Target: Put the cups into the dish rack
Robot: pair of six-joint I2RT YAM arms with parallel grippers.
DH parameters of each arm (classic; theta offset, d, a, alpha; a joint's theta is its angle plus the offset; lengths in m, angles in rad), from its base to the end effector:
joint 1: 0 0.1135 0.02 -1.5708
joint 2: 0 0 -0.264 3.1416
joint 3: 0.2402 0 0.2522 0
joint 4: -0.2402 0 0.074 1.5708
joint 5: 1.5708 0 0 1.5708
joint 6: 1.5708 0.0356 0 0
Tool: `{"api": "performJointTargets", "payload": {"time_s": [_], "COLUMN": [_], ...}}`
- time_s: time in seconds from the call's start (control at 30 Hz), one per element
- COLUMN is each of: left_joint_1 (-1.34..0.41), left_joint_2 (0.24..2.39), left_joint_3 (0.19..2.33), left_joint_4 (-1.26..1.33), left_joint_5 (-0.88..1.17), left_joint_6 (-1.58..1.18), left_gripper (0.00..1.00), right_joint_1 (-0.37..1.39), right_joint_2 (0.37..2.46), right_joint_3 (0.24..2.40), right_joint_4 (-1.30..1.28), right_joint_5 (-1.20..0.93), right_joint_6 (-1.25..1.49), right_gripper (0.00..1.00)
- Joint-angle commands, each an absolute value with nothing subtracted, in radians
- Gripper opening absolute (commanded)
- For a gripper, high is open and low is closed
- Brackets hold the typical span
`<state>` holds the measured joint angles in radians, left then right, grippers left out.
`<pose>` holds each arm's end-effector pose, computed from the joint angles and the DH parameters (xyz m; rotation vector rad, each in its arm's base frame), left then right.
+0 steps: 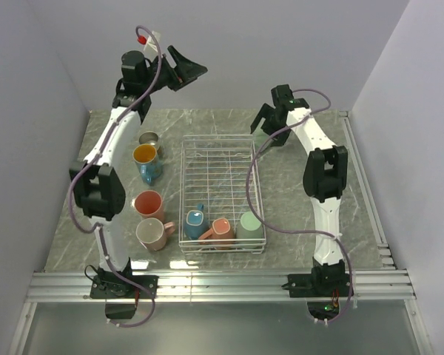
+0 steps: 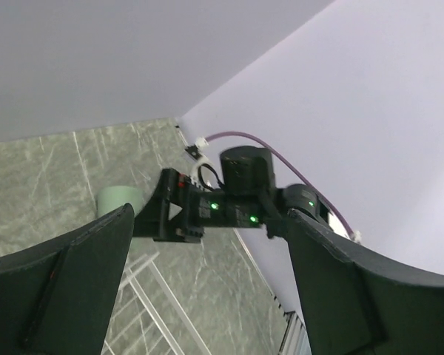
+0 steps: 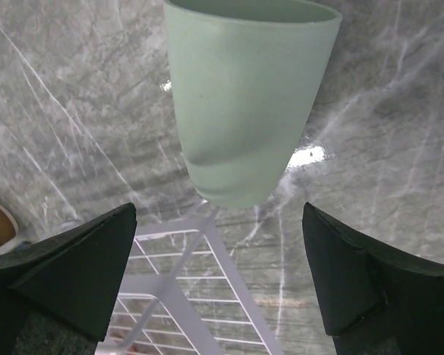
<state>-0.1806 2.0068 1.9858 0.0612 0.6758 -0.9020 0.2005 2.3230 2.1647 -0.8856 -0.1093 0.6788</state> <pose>0.4676 -0.1080 0.4117 -0.0171 1.7093 -1.3445 0.4958 0.1047 0.2323 0.5956 2.6096 0.4397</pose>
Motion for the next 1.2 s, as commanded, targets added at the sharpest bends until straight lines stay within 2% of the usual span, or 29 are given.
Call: {"api": "performJointTargets", "payload": {"time_s": [0.0, 0.23, 0.4, 0.57, 0.77, 0.87, 0.9, 0.97, 1.0, 1.1, 1.17], "left_joint_1": [-0.186, -0.186, -0.186, -0.186, -0.196, -0.201, -0.204, -0.204, -0.204, -0.206, -0.206], "left_joint_2": [1.896, 1.720, 1.643, 1.572, 1.523, 1.514, 1.513, 1.508, 1.509, 1.512, 1.516], "left_joint_3": [1.881, 1.674, 1.565, 1.479, 1.422, 1.407, 1.405, 1.401, 1.399, 1.402, 1.408], "left_joint_4": [0.029, 0.008, -0.035, -0.054, -0.074, -0.081, -0.081, -0.089, -0.097, -0.100, -0.098], "left_joint_5": [0.684, 0.684, 0.675, 0.667, 0.664, 0.660, 0.660, 0.661, 0.661, 0.660, 0.658], "left_joint_6": [-0.836, -0.790, -0.752, -0.735, -0.718, -0.712, -0.709, -0.703, -0.700, -0.696, -0.695], "left_gripper": [0.89, 0.89, 0.89, 0.89, 0.89, 0.89, 0.89, 0.89, 0.89, 0.89, 0.89], "right_joint_1": [0.213, 0.225, 0.224, 0.221, 0.206, 0.204, 0.203, 0.202, 0.202, 0.202, 0.202], "right_joint_2": [2.353, 2.483, 2.525, 2.525, 2.514, 2.514, 2.513, 2.500, 2.491, 2.447, 2.406], "right_joint_3": [2.181, 2.311, 2.321, 2.290, 2.253, 2.246, 2.243, 2.218, 2.206, 2.142, 2.105], "right_joint_4": [-0.844, -0.865, -0.855, -0.822, -0.779, -0.770, -0.766, -0.759, -0.749, -0.727, -0.727], "right_joint_5": [-0.020, 0.080, 0.106, 0.112, 0.110, 0.097, 0.091, 0.084, 0.084, 0.089, 0.098], "right_joint_6": [0.725, 0.769, 0.772, 0.753, 0.721, 0.700, 0.695, 0.686, 0.680, 0.666, 0.651], "right_gripper": [1.00, 1.00, 0.99, 0.91, 0.71, 0.47, 0.33, 0.26, 0.13, 0.00, 0.00]}}
